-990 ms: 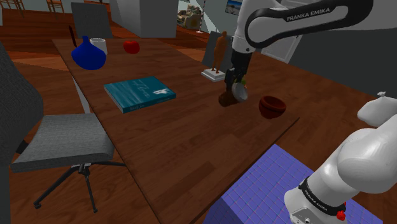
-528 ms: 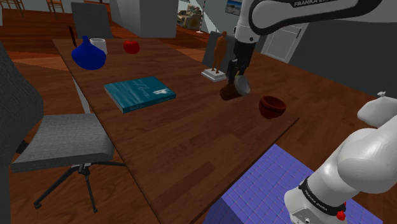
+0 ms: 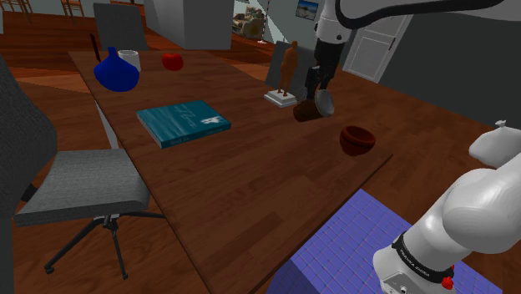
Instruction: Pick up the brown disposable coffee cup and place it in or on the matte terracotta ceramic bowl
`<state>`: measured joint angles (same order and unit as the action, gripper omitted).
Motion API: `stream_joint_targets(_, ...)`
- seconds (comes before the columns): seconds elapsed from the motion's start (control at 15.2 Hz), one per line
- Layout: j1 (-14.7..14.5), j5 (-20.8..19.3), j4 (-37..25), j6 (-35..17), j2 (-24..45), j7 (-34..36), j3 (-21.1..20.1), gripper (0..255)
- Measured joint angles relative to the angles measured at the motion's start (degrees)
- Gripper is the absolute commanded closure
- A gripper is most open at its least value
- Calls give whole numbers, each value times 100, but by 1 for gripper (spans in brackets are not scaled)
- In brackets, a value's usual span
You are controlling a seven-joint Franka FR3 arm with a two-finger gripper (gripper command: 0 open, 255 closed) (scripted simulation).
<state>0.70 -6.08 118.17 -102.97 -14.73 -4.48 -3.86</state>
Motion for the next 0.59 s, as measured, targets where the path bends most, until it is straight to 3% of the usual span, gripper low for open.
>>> stream_joint_targets(0.59, 471, -220, 157, 98, -396, -1186, 783, 255)
